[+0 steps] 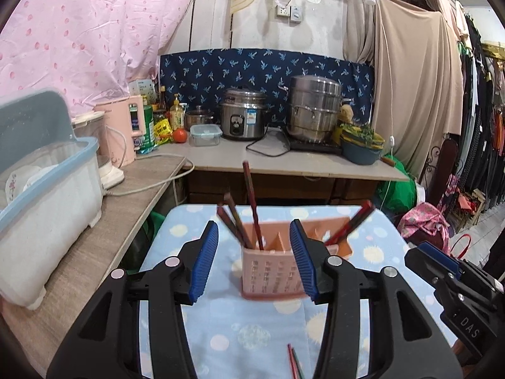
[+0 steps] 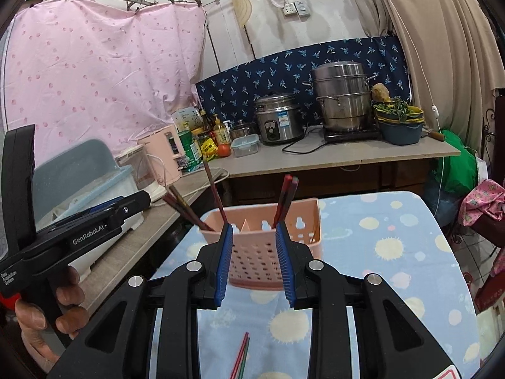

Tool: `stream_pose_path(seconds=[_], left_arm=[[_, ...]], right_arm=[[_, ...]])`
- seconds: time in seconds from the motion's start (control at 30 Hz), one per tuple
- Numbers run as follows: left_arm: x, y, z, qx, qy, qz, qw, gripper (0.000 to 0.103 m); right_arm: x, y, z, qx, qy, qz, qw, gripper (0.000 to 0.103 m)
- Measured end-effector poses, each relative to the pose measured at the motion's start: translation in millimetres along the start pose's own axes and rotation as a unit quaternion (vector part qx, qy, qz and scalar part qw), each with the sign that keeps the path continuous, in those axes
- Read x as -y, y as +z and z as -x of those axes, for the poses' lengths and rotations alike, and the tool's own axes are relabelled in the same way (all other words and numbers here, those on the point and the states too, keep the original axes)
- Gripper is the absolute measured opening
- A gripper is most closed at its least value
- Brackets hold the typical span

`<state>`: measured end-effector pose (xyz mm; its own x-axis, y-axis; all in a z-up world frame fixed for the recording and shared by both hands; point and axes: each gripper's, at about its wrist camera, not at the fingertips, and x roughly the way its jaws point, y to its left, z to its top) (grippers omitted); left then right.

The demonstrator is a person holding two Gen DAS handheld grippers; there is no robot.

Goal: Organize utensils
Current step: 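Move both open tools back to the last red and green chopsticks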

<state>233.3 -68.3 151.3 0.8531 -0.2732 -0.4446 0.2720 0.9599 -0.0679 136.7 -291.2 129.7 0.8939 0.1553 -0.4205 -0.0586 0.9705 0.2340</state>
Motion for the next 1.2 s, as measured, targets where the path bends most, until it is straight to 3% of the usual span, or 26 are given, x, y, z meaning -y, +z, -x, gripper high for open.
stream_pose_path(seconds=[0.33,0.73,1.2], left_arm=[[-4.7,-74.9,22.3,-0.059,0.005,0.001,0.9983,0.045],[-9.9,-160.3,35.7,-0.138,0.015,0.009,0.9903,0.045],[-9.6,-216.4,41.7,-0.196,0.013,0.009,0.9805,0.045]], right_arm=[[-15.6,-86.4,34.1,-0.068,-0.018,0.025,0.997,0.028],[-27.3,-175.3,53.1,-0.149,-0.020,0.019,0.988,0.028],[-37.6,-223.8,50.4,-0.198,-0.010,0.001,0.980,0.028]])
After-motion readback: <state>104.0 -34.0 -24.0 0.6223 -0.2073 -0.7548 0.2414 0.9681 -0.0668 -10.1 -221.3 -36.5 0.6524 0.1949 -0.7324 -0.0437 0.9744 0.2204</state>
